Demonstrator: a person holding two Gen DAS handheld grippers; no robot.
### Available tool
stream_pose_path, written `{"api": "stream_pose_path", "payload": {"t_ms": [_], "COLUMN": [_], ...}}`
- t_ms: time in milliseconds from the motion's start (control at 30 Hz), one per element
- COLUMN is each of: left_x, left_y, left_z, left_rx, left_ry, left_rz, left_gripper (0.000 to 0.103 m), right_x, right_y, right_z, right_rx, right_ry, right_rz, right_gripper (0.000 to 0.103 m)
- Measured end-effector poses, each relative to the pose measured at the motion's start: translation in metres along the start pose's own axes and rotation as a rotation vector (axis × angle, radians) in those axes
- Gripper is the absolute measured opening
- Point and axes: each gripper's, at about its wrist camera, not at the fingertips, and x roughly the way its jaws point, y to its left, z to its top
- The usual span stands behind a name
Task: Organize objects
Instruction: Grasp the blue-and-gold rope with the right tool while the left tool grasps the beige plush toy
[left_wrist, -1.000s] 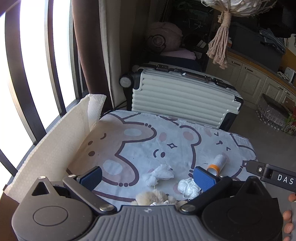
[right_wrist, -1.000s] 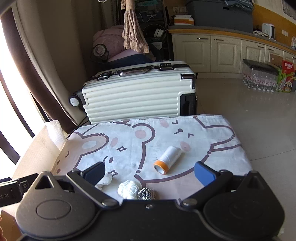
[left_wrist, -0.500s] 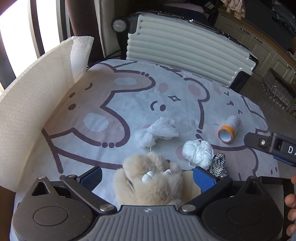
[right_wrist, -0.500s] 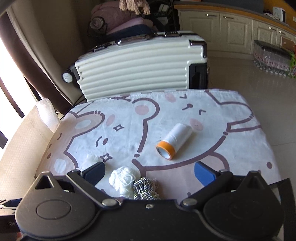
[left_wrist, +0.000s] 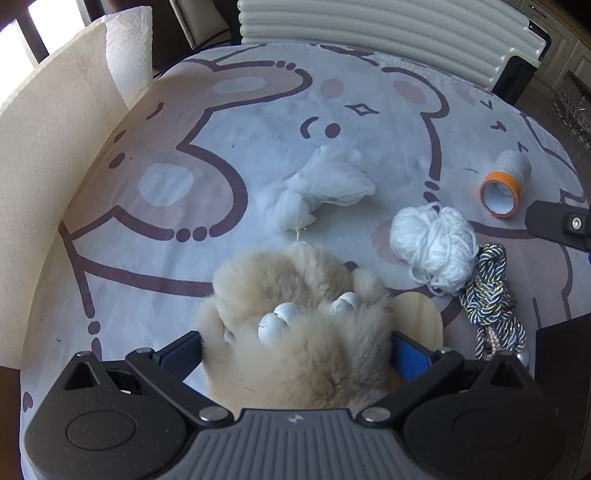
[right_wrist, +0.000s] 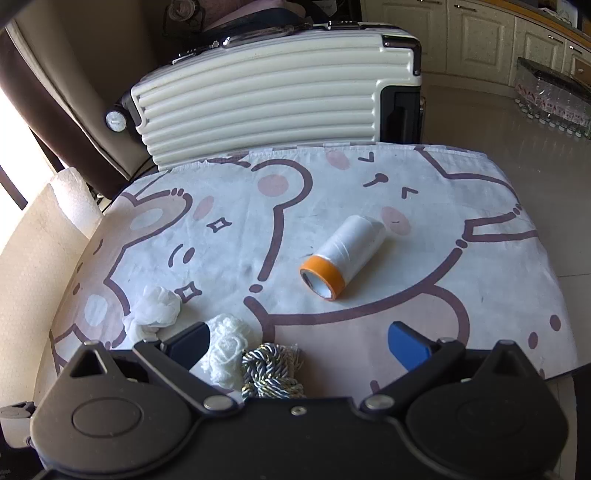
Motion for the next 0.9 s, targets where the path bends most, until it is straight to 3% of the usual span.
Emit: {"api": "stream_pose_path", "payload": {"t_ms": [200, 300, 433, 633, 800, 900], "left_x": [0.006, 0.009, 0.008, 0.017, 0.012, 0.009], "left_y": [0.019, 0.032, 0.04, 0.057, 0.053, 0.049], "left_z": [-0.003, -0.007, -0.011, -0.02, -0.016, -0.016], "left_rx": [-0.052, -0.099, -0.144, -0.32, -0.302, -0.28], "left_ry": [0.021, 0.048, 0.058, 0.149, 0.119, 0.11], "left_rz": [0.059, 0.046, 0.033, -0.076, -0.087, -0.104], "left_gripper": [0.103, 0.103, 0.103, 0.102, 0.089, 0.078], "right_x": [0.013, 0.021, 0.032, 0.051, 0.058, 0.061], "right_y": [0.005, 0.011, 0.019, 0.026, 0.028, 0.031], "right_z": [-0.004, -0.008, -0.013, -0.025, -0.031, -0.034], "right_rx": [-0.036, -0.069, -0.127, -0.211, -0.267, -0.281], "right_ry": [0.054, 0.092, 0.149, 0.246, 0.26, 0.27], "right_rz": [0.03, 0.038, 0.038, 0.009, -0.015, -0.007], "right_gripper": [0.103, 0.103, 0.084, 0.071, 0.069, 0.06]}}
